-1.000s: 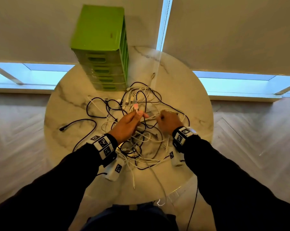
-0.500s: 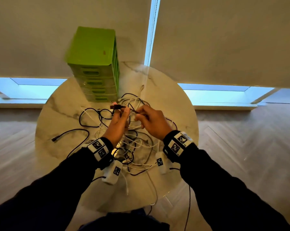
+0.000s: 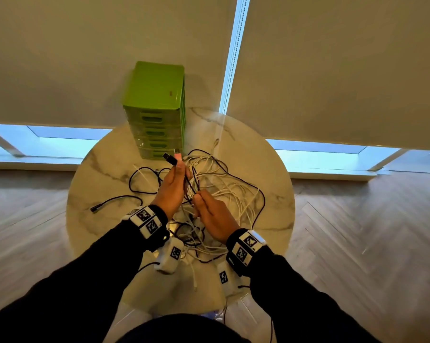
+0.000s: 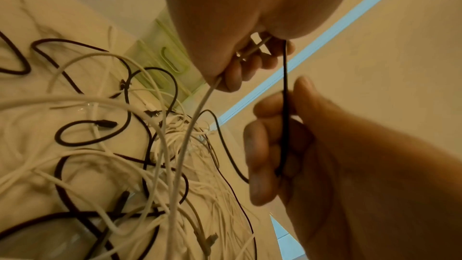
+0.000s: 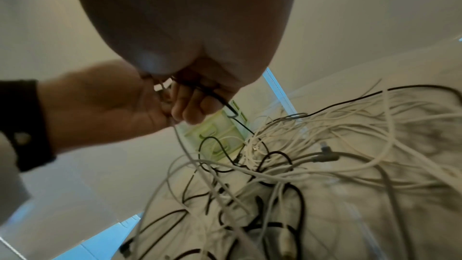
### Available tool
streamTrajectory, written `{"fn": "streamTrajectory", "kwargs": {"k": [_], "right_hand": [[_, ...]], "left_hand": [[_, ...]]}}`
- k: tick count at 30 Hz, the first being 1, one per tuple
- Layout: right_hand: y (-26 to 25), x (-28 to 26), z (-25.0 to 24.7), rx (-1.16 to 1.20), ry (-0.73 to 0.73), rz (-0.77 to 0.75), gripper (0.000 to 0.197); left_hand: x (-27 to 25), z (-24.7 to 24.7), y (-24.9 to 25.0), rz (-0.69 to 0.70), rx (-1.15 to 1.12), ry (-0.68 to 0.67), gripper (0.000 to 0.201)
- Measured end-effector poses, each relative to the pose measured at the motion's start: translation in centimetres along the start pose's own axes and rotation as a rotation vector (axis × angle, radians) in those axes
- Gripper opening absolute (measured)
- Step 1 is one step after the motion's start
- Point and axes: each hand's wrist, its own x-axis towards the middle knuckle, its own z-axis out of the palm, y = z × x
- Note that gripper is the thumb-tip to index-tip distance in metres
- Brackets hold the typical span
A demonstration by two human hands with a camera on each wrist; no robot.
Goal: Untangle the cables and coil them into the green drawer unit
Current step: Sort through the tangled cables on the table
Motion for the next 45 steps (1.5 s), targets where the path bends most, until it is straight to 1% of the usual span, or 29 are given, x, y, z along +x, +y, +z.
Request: {"fn": "streamTrajectory", "kwargs": {"k": [3, 5, 7, 10, 12, 13, 15, 16, 17, 18, 19, 20, 21, 22, 23, 25, 26, 27, 29, 32, 34, 35, 37, 39, 41, 43, 44, 45], "right_hand": [[1.2, 0.3, -0.1, -0.035, 0.001, -0.041, 0.046], [2.0, 0.8, -0.2, -0.141, -0.026, -0.089, 0.048], [2.7, 1.4, -0.5, -0.284, -0.096, -0.064, 0.042], [3.5, 2.0, -1.6, -0.459, -0.212, 0.044, 0.036], [4.4, 2.5, -2.8, -0.614, -0.283, 0.086, 0.029], [5.0, 2.8, -3.6, -0.697, -0.325, 0.134, 0.031], [5.7, 3.2, -5.1, -0.788, -0.368, 0.263, 0.043], [5.9, 3.6, -5.5, -0.798, -0.350, 0.311, 0.048], [5.6, 4.1, -5.7, -0.802, -0.302, 0.328, 0.051], [4.9, 4.6, -5.8, -0.788, -0.231, 0.313, 0.051], [4.0, 5.4, -5.6, -0.761, -0.162, 0.262, 0.051], [2.8, 6.0, -5.2, -0.665, -0.091, 0.191, 0.050], [1.5, 6.5, -4.6, -0.527, -0.035, 0.120, 0.048], [0.2, 6.7, -3.9, -0.418, 0.009, 0.045, 0.044], [-1.0, 6.8, -3.2, -0.372, 0.038, -0.019, 0.041], [-2.8, 6.7, -1.7, -0.357, 0.034, -0.094, 0.038], [-3.3, 6.5, -1.1, -0.353, 0.017, -0.115, 0.039], [-3.7, 6.2, -0.7, -0.356, 0.003, -0.127, 0.042], [-3.9, 5.8, -0.4, -0.326, -0.037, -0.123, 0.048], [-2.7, 4.7, -0.6, -0.164, -0.146, -0.084, 0.044], [-1.2, 3.7, -0.9, -0.113, -0.217, -0.051, 0.042], [-0.2, 3.2, -1.0, -0.095, -0.229, -0.035, 0.042], [1.4, 2.5, -1.9, -0.064, -0.206, 0.021, 0.039], [2.9, 2.4, -3.4, -0.105, -0.153, 0.074, 0.042], [3.8, 2.6, -5.3, -0.249, -0.141, 0.089, 0.045], [4.5, 3.1, -6.9, -0.448, -0.214, 0.103, 0.052], [4.4, 3.1, -7.8, -0.556, -0.260, 0.142, 0.053], [4.6, 3.1, -8.6, -0.626, -0.276, 0.209, 0.052]], "left_hand": [[0.0, -0.6, 1.2, -0.032, -0.313, -0.002, 0.047], [0.0, -1.1, 2.1, -0.037, -0.436, -0.022, 0.048], [0.0, -1.8, 3.0, -0.018, -0.463, -0.020, 0.046], [0.3, -3.5, 4.8, 0.016, -0.449, 0.000, 0.046], [0.5, -5.1, 6.2, 0.052, -0.445, 0.022, 0.047], [0.6, -5.9, 6.8, 0.066, -0.446, 0.037, 0.048], [0.9, -7.5, 7.8, 0.067, -0.425, 0.066, 0.049], [1.0, -8.1, 7.9, 0.056, -0.374, 0.072, 0.050], [1.0, -8.5, 7.6, 0.040, -0.277, 0.065, 0.050], [0.8, -8.5, 7.0, 0.023, -0.148, 0.046, 0.051], [0.6, -8.1, 6.3, 0.002, -0.015, 0.021, 0.051], [0.4, -7.4, 5.3, -0.026, 0.081, -0.006, 0.051], [0.3, -6.5, 4.3, -0.058, 0.130, -0.026, 0.051], [0.2, -5.6, 3.3, -0.096, 0.137, -0.039, 0.052], [0.4, -4.8, 2.4, -0.130, 0.137, -0.042, 0.054], [0.9, -3.9, 1.2, -0.175, 0.163, -0.033, 0.057], [1.2, -3.8, 0.9, -0.188, 0.147, -0.028, 0.058], [1.4, -3.6, 0.8, -0.202, 0.085, -0.025, 0.059], [1.8, -3.0, 1.3, -0.214, -0.116, -0.001, 0.052], [2.1, -2.6, 3.2, -0.226, -0.442, 0.081, 0.040], [2.7, -3.1, 4.3, -0.218, -0.656, 0.145, 0.039], [2.9, -3.5, 4.9, -0.200, -0.708, 0.168, 0.039], [3.4, -4.3, 5.7, -0.147, -0.727, 0.175, 0.039], [3.5, -4.6, 6.3, -0.079, -0.692, 0.152, 0.040], [3.7, -4.9, 7.3, -0.012, -0.660, 0.143, 0.040], [3.8, -6.0, 8.3, 0.059, -0.622, 0.167, 0.039], [3.9, -6.6, 8.8, 0.089, -0.599, 0.175, 0.039], [3.9, -7.0, 9.1, 0.109, -0.566, 0.175, 0.039]]}}
